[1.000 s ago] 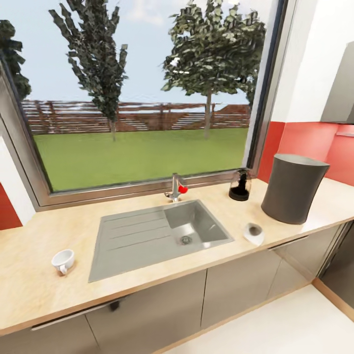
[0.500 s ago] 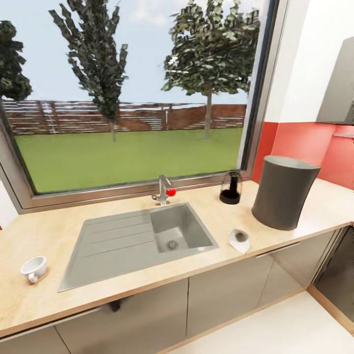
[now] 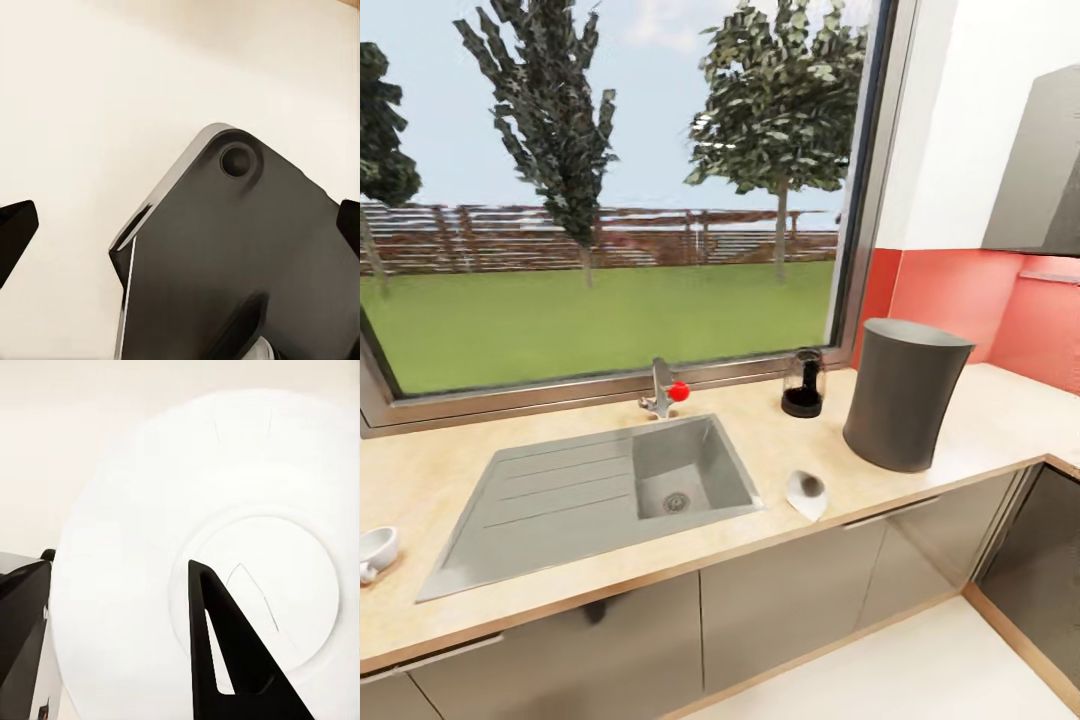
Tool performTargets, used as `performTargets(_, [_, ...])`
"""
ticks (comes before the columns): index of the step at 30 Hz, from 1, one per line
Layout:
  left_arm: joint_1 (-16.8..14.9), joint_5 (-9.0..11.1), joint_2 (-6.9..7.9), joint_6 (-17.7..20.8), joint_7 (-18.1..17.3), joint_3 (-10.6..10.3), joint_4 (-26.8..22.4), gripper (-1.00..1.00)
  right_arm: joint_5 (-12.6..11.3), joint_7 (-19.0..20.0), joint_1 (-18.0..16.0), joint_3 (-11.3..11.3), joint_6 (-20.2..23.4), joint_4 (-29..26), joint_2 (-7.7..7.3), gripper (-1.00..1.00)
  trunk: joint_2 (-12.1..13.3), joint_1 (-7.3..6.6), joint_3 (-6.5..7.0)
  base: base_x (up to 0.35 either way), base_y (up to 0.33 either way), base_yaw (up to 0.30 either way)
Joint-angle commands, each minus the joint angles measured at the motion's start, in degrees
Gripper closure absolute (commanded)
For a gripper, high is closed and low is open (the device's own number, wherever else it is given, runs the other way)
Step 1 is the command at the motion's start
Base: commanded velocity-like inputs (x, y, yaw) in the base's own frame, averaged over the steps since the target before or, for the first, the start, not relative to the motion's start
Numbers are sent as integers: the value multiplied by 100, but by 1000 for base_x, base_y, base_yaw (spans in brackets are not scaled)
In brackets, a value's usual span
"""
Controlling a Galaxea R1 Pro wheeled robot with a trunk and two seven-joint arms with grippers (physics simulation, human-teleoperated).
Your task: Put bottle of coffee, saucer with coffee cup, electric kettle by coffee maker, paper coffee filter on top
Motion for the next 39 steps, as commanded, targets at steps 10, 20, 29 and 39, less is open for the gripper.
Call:
performTargets(10, [5,52,-1,-2,-24,1,-11,-100,22,19,-7,-50,-27,20,1,100,-5,3,-3,1,-317,38])
performTargets(20, [5,51,-1,-5,-24,1,-11,-100,22,19,-7,-50,-27,20,-7,100,-5,3,-3,0,-320,96])
performTargets(29, [5,19,-5,-11,-24,-3,-11,-100,27,15,-7,-50,29,15,-13,100,-5,3,-3,0,-321,3])
performTargets(39, [5,15,-10,-20,-24,-8,-11,-100,30,10,-7,-48,87,11,-7,100,-5,3,-3,0,-322,0])
